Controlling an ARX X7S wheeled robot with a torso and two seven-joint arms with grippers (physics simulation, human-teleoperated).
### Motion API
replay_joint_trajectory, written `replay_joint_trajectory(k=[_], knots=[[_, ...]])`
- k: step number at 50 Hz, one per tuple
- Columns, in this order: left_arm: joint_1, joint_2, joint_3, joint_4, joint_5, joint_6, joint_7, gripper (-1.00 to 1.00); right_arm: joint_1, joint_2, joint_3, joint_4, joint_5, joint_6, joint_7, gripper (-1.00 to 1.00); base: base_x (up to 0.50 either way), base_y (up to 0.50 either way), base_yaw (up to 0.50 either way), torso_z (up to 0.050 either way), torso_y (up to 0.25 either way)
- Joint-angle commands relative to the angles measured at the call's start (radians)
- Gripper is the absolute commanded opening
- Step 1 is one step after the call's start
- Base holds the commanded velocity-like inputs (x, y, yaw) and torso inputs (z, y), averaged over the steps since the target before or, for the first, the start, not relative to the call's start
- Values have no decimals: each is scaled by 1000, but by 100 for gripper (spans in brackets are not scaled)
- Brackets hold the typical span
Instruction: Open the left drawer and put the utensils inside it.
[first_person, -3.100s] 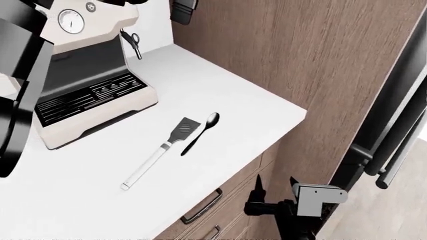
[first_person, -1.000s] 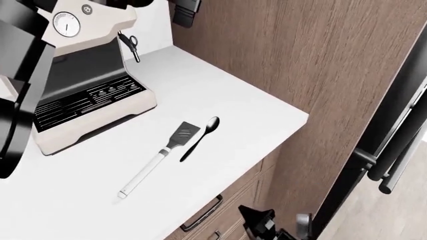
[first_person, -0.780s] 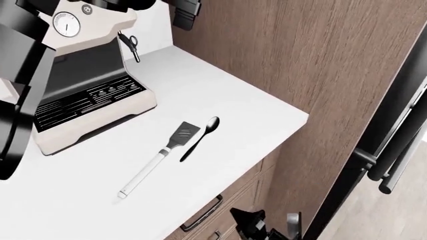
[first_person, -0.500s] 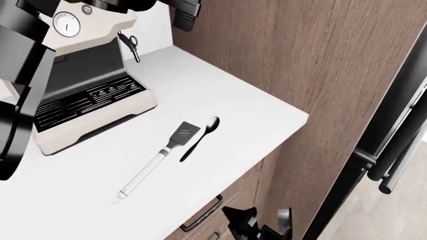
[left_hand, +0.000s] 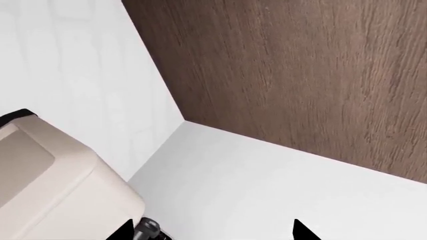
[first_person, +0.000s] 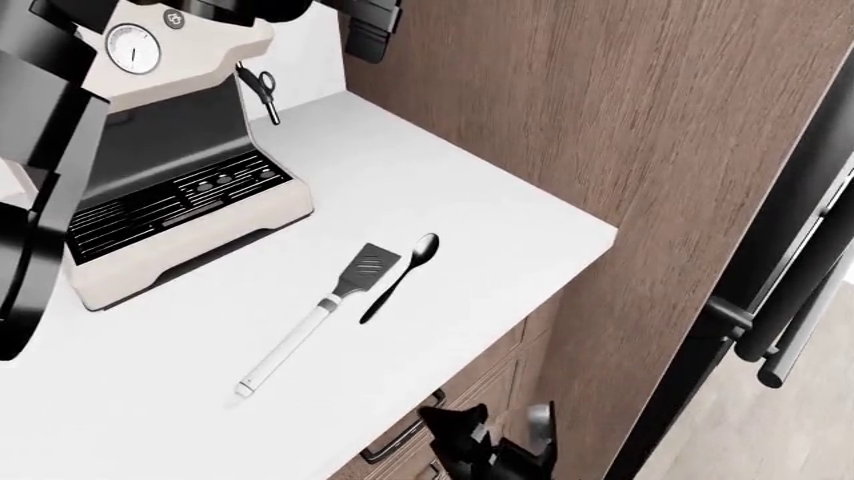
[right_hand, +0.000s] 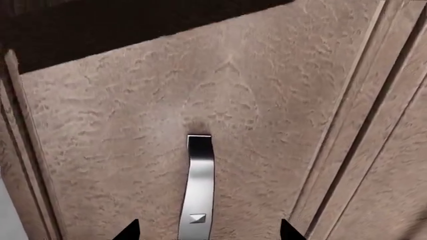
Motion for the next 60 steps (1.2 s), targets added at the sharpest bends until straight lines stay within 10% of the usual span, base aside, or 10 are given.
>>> replay_joint_trajectory(k=[1,26,27,60], knots=[[-2,-4,-4,6,-6,-3,-4,100,27,-26,-25,19,-12,13,-5,100,0,0,0,0,0],[1,-11,-3,20,-16,-10,-10,100,165,-83,-73,234,-68,-24,-104,100,0,0,0,0,0],[2,-12,-6,22,-18,-11,-12,100,159,-82,-73,223,-71,-31,-82,-100,9,-8,3,0,0],[2,-20,-4,29,-25,-13,-19,100,42,-4,-11,20,-12,-63,37,-100,4,0,4,0,0]])
